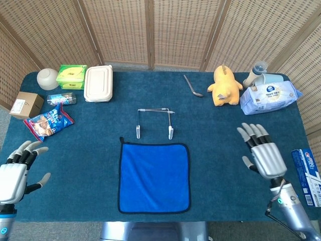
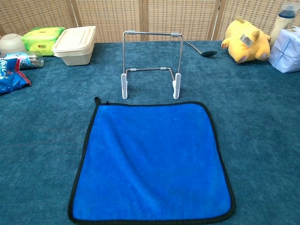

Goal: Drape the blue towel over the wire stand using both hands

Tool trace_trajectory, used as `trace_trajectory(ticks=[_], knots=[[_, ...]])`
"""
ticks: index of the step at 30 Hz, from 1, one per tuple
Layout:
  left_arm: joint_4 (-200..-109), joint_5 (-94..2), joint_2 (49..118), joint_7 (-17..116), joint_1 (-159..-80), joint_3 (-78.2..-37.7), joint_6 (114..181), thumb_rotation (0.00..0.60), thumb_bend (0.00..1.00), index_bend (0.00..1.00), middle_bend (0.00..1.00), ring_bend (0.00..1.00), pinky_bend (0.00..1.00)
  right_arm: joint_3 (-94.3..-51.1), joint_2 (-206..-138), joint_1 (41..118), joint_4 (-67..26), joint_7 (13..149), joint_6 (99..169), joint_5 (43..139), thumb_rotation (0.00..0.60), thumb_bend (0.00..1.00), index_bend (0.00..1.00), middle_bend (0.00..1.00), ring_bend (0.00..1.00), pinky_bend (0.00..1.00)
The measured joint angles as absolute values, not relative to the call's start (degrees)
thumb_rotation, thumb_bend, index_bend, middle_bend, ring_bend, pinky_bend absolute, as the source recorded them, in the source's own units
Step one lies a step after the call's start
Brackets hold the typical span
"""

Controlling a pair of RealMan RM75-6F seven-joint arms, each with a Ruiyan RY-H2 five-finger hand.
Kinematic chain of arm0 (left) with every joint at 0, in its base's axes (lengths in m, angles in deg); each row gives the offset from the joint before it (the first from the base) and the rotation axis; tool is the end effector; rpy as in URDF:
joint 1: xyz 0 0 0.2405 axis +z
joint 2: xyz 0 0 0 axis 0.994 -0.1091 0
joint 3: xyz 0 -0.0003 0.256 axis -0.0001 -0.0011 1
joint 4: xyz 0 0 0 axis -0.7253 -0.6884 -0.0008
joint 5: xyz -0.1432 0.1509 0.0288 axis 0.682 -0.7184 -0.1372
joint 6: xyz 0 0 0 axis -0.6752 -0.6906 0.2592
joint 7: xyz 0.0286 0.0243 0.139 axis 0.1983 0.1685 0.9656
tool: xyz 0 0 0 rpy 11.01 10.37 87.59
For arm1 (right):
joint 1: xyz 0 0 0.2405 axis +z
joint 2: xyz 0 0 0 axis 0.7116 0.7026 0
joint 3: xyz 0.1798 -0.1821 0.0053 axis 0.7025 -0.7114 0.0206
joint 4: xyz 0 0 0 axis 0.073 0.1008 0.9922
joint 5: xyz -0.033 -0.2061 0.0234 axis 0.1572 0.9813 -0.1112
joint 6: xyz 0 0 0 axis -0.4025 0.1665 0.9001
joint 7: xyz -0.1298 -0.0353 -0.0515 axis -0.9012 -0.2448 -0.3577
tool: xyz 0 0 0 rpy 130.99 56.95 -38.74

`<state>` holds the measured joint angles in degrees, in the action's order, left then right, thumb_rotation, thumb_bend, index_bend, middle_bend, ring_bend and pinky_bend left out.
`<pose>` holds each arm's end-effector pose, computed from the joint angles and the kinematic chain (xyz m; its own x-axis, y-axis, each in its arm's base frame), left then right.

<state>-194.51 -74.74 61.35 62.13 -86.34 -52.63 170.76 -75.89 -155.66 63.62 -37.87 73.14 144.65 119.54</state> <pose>-0.2377 0.1645 0.1546 0.3331 -0.0227 0.9426 0.9407 -0.0598 -0.3339 -0.2472 -0.2587 0.1265 0.4857 0.0122 0.8740 -0.8275 -0.3157 0.4643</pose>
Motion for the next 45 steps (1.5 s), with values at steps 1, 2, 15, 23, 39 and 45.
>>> trace_trajectory(ticks=[1,2,15,23,39,45], knots=[[-194.80,-75.06,61.09,61.86,-86.50,-52.62,170.64,0.600,0.34,0.28,0.21,0.16,0.22,-75.99,-156.24,64.35,-36.92,73.59,144.45,120.70,0.600,0.27,0.02,0.05,0.00,0.00],[-195.05,-75.41,60.92,61.59,-86.63,-52.62,170.61,0.600,0.34,0.28,0.21,0.16,0.22,-76.16,-157.15,65.35,-35.68,74.18,144.16,122.16,0.600,0.26,0.03,0.05,0.00,0.00],[-196.61,-79.31,59.40,58.12,-87.09,-51.53,171.18,0.600,0.34,0.29,0.23,0.17,0.24,-79.92,-167.74,73.28,-25.12,77.96,139.81,131.07,0.600,0.16,0.04,0.06,0.00,0.00],[-196.41,-79.45,59.57,57.50,-87.24,-51.24,171.03,0.600,0.34,0.29,0.23,0.17,0.24,-82.24,-172.90,75.76,-19.09,79.31,138.91,133.61,0.600,0.16,0.04,0.06,0.00,0.00],[-195.73,-79.41,60.09,56.88,-86.75,-50.38,171.51,0.600,0.34,0.30,0.23,0.17,0.24,-86.09,-178.80,79.47,-9.63,81.39,138.25,136.50,0.600,0.17,0.04,0.06,0.00,0.00],[-195.53,-79.32,60.07,56.67,-86.53,-50.22,171.77,0.600,0.34,0.30,0.23,0.17,0.24,-86.87,-180.16,80.26,-7.90,81.79,137.99,136.63,0.600,0.17,0.04,0.06,0.00,0.00]])
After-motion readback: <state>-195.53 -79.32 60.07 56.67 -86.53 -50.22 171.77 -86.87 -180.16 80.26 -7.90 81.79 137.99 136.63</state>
